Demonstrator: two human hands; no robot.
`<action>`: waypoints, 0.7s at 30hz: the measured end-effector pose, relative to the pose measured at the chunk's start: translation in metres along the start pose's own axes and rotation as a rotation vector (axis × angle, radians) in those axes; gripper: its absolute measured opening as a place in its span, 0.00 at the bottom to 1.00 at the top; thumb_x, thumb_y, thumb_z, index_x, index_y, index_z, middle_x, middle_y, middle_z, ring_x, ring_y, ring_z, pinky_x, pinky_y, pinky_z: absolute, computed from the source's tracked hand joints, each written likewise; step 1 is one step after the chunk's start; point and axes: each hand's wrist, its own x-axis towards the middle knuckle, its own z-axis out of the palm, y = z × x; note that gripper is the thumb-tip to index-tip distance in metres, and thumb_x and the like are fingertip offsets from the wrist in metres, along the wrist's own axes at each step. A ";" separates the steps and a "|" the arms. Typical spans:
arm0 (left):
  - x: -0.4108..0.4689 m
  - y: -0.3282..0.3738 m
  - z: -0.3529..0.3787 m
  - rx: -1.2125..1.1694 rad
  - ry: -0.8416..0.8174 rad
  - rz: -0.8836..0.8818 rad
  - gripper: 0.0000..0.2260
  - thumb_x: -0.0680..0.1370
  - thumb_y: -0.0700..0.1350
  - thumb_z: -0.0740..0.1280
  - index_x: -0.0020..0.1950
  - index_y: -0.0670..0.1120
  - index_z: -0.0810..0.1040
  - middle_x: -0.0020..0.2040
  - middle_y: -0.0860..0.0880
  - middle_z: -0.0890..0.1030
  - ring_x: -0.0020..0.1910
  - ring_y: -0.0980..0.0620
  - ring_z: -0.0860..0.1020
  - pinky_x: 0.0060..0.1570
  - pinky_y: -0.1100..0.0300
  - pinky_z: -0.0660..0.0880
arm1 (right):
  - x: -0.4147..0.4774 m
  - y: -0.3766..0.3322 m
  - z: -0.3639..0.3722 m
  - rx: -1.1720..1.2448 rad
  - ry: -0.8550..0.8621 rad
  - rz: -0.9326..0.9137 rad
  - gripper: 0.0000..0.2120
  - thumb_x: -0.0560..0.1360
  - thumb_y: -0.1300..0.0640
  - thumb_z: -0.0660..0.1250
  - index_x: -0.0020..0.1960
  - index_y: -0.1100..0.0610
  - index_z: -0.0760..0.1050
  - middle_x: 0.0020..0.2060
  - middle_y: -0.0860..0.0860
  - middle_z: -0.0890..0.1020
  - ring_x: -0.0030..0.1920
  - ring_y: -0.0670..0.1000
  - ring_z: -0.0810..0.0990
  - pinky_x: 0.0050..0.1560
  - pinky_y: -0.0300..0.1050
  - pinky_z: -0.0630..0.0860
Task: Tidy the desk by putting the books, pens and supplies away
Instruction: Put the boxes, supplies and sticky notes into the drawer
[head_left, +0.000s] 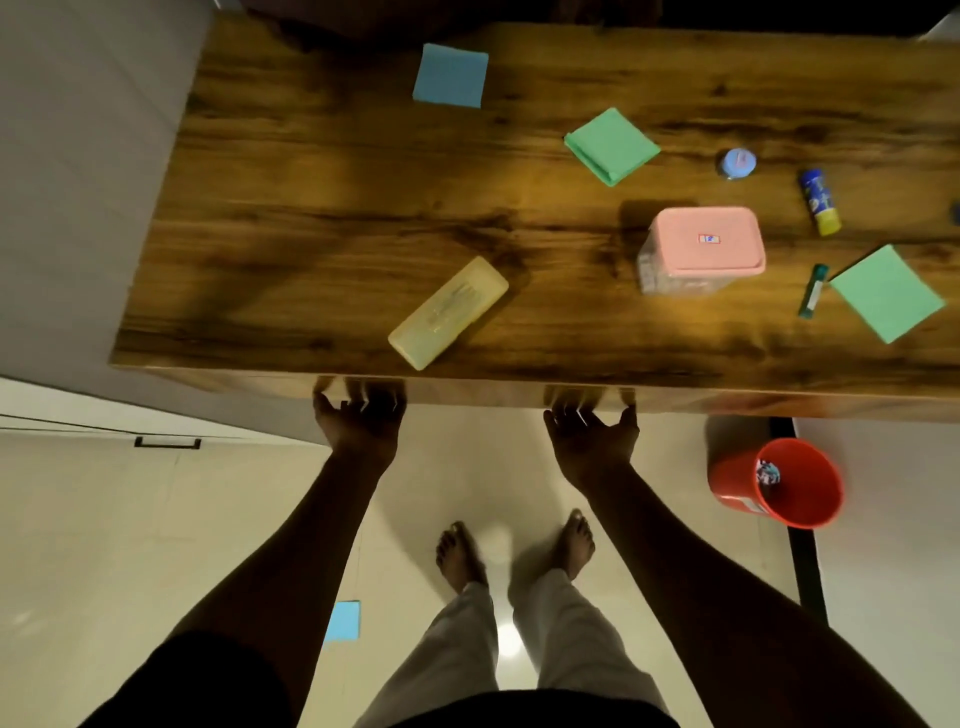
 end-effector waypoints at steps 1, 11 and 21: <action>-0.001 0.001 -0.002 -0.003 -0.014 -0.004 0.26 0.67 0.56 0.75 0.61 0.48 0.76 0.59 0.45 0.82 0.63 0.42 0.81 0.64 0.43 0.74 | 0.000 0.001 -0.001 0.009 0.002 -0.005 0.29 0.76 0.35 0.65 0.63 0.59 0.77 0.57 0.57 0.83 0.58 0.58 0.84 0.66 0.59 0.76; -0.042 0.018 -0.075 0.362 0.018 -0.141 0.22 0.80 0.60 0.63 0.63 0.43 0.75 0.63 0.42 0.80 0.64 0.41 0.78 0.69 0.47 0.71 | -0.049 0.017 -0.066 -0.273 0.033 -0.043 0.30 0.82 0.36 0.56 0.68 0.59 0.74 0.65 0.58 0.80 0.69 0.59 0.76 0.76 0.60 0.64; -0.169 0.038 -0.060 1.815 -0.233 1.041 0.03 0.80 0.42 0.69 0.50 0.47 0.82 0.45 0.51 0.83 0.41 0.53 0.80 0.39 0.57 0.77 | -0.181 0.016 -0.043 -1.728 -0.215 -0.806 0.06 0.82 0.53 0.67 0.49 0.52 0.82 0.41 0.44 0.85 0.43 0.44 0.84 0.44 0.33 0.79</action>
